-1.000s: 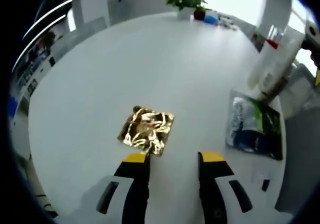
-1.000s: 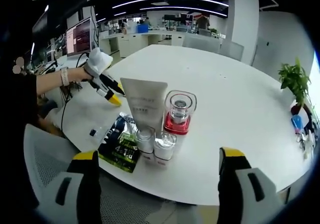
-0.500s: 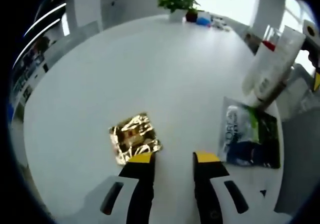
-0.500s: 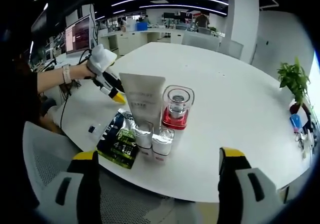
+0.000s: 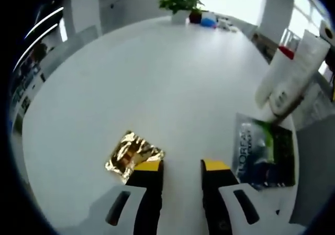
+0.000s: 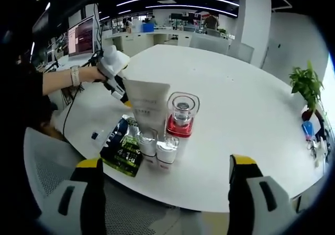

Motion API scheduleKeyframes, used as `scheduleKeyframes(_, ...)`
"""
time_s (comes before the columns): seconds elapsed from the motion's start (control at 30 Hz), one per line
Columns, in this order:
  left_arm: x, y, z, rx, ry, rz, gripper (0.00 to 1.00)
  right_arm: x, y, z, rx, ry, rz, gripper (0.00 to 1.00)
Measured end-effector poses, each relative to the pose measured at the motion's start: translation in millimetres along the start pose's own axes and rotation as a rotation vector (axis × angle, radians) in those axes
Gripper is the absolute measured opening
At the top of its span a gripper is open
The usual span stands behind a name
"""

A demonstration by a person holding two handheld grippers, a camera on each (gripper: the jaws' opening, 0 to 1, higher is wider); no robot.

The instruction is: Arrange the skincare products in the storage area until every visible bottle or jar stands upright without overlapping.

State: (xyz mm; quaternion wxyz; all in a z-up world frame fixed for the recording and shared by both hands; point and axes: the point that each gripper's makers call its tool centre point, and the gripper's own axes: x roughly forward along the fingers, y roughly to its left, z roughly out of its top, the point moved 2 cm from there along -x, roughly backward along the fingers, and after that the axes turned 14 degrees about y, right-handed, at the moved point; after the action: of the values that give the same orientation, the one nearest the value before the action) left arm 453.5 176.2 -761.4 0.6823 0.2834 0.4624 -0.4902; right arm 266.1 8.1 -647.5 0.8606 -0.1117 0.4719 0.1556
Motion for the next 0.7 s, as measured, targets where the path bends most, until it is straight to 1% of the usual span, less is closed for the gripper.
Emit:
scheduleKeyframes(0.07, 2, 3.2, 2.2, 0.001, -0.003, -0.001, 0.24, 0, 0, -1.0, 0.003, 0.0, 0.003, 1.0)
scheduleKeyframes(0.1, 3, 9.9, 3.1, 0.009, 0.0, 0.007, 0.23, 0, 1, -1.9, 0.004, 0.003, 0.003, 1.0)
scheduleKeyframes(0.13, 3, 12.7, 3.5, 0.023, 0.006, 0.015, 0.22, 0, 1, -2.7, 0.003, 0.004, 0.003, 1.0)
scheduleKeyframes(0.2, 3, 14.5, 5.0, 0.019, 0.011, 0.009, 0.22, 0, 2, -3.0, 0.002, 0.004, 0.003, 1.0)
scheduleKeyframes(0.23, 0, 12.1, 6.2, 0.021, 0.006, 0.008, 0.24, -1, 2, -3.0, 0.003, 0.003, 0.003, 1.0)
scheduleKeyframes(0.27, -3, 12.1, 9.9, 0.022, -0.017, 0.008, 0.26, -1, 2, -2.9, 0.004, 0.0, 0.001, 1.0)
scheduleKeyframes(0.33, -10, 10.3, 14.4, 0.027, -0.05, -0.004, 0.23, -2, 1, -3.1, 0.007, 0.0, -0.001, 1.0)
scheduleKeyframes(0.4, -14, 11.7, 15.1, 0.032, -0.059, 0.007, 0.23, -1, 1, -3.3, 0.007, 0.0, -0.002, 1.0)
scheduleKeyframes(0.43, -15, 12.5, 14.7, 0.037, -0.058, 0.015, 0.25, -1, 1, -3.6, 0.006, 0.003, -0.002, 1.0)
scheduleKeyframes(0.47, -17, 17.1, 13.2, 0.036, -0.051, 0.036, 0.27, 0, 1, -3.8, 0.005, 0.004, -0.001, 1.0)
scheduleKeyframes(0.53, -19, 27.3, 9.9, 0.033, -0.052, 0.044, 0.28, 0, 2, -3.4, 0.005, 0.002, 0.001, 1.0)
scheduleKeyframes(0.6, -21, 30.8, 2.9, 0.017, -0.043, 0.051, 0.29, 1, 2, -3.0, 0.008, 0.0, 0.003, 1.0)
scheduleKeyframes(0.63, -20, 38.9, 3.0, 0.014, -0.039, 0.063, 0.29, 1, 3, -2.9, 0.007, 0.0, 0.005, 1.0)
scheduleKeyframes(0.7, -21, 46.4, -0.2, 0.005, -0.031, 0.079, 0.31, 1, 3, -3.6, 0.008, 0.002, 0.005, 1.0)
